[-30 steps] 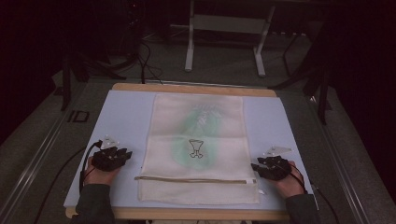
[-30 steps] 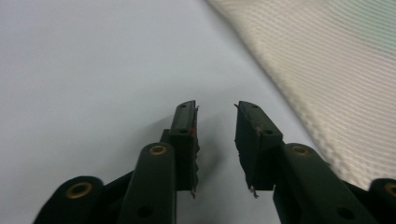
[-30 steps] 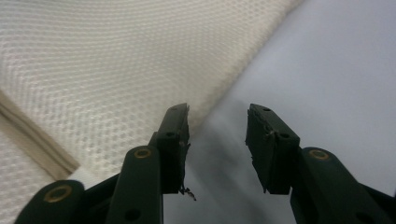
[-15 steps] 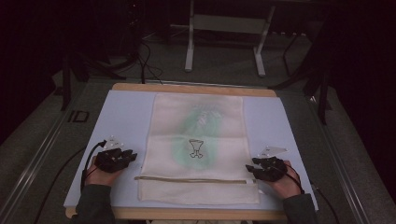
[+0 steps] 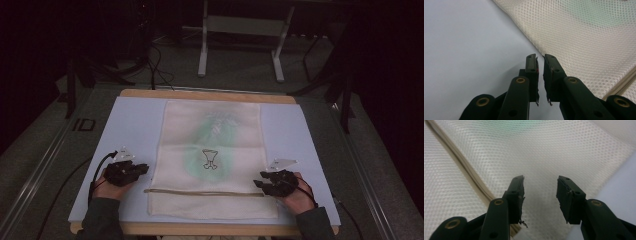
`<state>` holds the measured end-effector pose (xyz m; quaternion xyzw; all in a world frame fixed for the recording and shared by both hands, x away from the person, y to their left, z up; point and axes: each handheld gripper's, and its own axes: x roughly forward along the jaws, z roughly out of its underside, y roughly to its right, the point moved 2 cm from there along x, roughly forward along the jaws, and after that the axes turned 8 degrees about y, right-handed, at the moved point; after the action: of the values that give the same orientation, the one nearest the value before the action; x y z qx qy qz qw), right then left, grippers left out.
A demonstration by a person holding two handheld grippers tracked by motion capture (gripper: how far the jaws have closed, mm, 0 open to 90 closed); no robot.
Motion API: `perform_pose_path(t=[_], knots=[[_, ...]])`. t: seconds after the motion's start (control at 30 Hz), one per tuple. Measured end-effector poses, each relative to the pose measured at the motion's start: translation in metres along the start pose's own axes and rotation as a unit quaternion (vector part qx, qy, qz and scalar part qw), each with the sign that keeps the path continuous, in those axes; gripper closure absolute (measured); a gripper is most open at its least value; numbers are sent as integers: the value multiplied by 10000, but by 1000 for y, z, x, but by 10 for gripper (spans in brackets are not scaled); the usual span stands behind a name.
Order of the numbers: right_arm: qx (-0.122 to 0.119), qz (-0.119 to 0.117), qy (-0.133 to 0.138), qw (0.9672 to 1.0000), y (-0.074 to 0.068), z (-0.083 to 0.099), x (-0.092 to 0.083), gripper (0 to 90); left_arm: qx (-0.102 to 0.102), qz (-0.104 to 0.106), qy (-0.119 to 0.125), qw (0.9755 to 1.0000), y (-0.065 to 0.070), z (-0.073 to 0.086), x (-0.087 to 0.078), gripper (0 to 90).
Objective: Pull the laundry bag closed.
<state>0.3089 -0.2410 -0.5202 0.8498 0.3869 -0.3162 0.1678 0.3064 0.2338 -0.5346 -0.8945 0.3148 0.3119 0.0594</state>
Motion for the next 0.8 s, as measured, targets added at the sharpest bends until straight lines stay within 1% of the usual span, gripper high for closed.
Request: perform_pose_path(t=[0.1,0.17,0.2,0.23,0.33,0.37,0.53,0.6,0.7,0.77,0.8], knots=[[-49,-49,-6,10000,-4,-2,1,567,43,23,-10,10000,0,-1,0,832],[-66,-63,-2,10000,-6,-3,2,567,30,62,-5,10000,1,-1,-1,840],[-103,-102,-6,9999,-8,-5,3,567,23,86,3,10000,1,-1,-1,866],[-83,-119,2,9999,-9,-5,3,567,20,99,8,9999,1,-1,-1,871],[-116,-139,6,9998,-12,-7,5,566,16,111,-9,9999,1,-1,-1,894],[-143,-185,11,9997,-14,-9,6,565,26,160,-16,9999,1,-1,0,896],[-180,-246,12,9995,-18,-11,9,565,55,223,-19,9997,3,-2,0,897],[-228,-322,55,9992,-22,-13,10,562,58,256,-11,9997,4,-3,1,897],[-262,-359,38,9990,-25,-15,13,562,137,337,13,9993,6,-3,1,897],[-279,-382,36,9989,-26,-15,14,562,137,337,13,9993,6,-3,1,897],[-279,-382,36,9989,-26,-15,14,561,148,390,15,9991,8,-4,2,897]])
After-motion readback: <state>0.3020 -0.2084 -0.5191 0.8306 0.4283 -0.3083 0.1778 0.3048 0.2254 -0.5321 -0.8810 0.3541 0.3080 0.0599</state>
